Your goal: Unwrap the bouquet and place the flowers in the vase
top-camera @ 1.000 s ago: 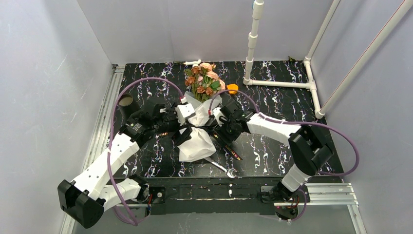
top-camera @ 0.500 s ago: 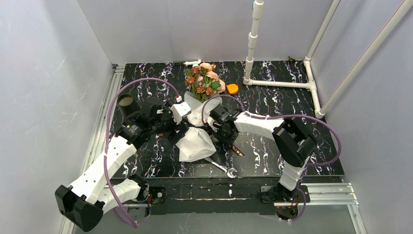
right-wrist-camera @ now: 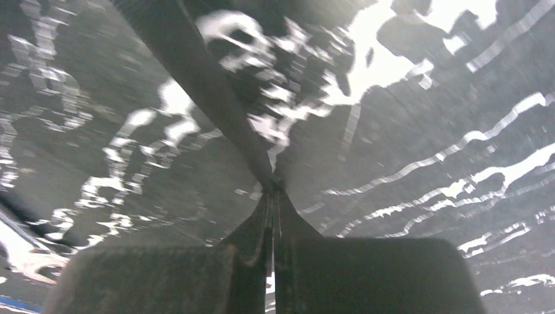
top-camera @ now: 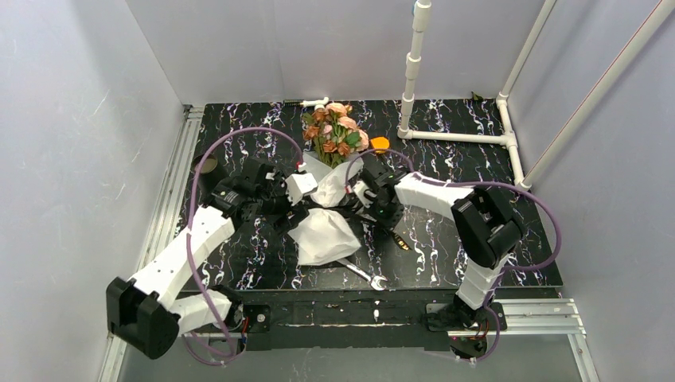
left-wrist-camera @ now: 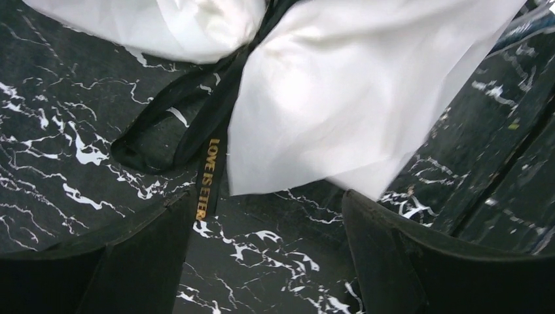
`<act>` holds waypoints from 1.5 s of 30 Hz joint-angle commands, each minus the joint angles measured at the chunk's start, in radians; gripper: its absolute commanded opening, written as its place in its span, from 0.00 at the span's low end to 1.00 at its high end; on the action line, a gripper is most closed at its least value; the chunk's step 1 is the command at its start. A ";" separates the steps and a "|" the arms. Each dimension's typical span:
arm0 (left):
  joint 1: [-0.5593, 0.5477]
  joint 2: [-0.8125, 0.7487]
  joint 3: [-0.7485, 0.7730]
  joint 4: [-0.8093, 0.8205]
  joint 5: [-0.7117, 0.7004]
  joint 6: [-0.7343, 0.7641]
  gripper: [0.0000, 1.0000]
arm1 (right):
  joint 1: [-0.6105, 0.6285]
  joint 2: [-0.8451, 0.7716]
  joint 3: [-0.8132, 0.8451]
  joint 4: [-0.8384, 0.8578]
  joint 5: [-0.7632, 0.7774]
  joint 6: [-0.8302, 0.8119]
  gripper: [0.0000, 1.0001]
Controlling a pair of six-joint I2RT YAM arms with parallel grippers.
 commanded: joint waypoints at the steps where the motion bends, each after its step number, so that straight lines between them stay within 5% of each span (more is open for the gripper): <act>1: 0.056 0.096 0.003 -0.037 0.062 0.170 0.77 | -0.116 -0.004 -0.054 -0.062 -0.003 -0.074 0.01; 13: 0.068 0.263 -0.074 0.003 0.156 0.377 0.52 | -0.260 -0.037 -0.059 -0.097 -0.105 -0.110 0.01; 34: -0.007 0.515 -0.108 0.258 -0.020 0.255 0.61 | -0.262 -0.043 -0.049 -0.076 -0.233 -0.106 0.01; 45: -0.034 0.524 -0.163 0.218 -0.174 0.358 0.21 | -0.279 -0.042 -0.029 -0.095 -0.236 -0.133 0.01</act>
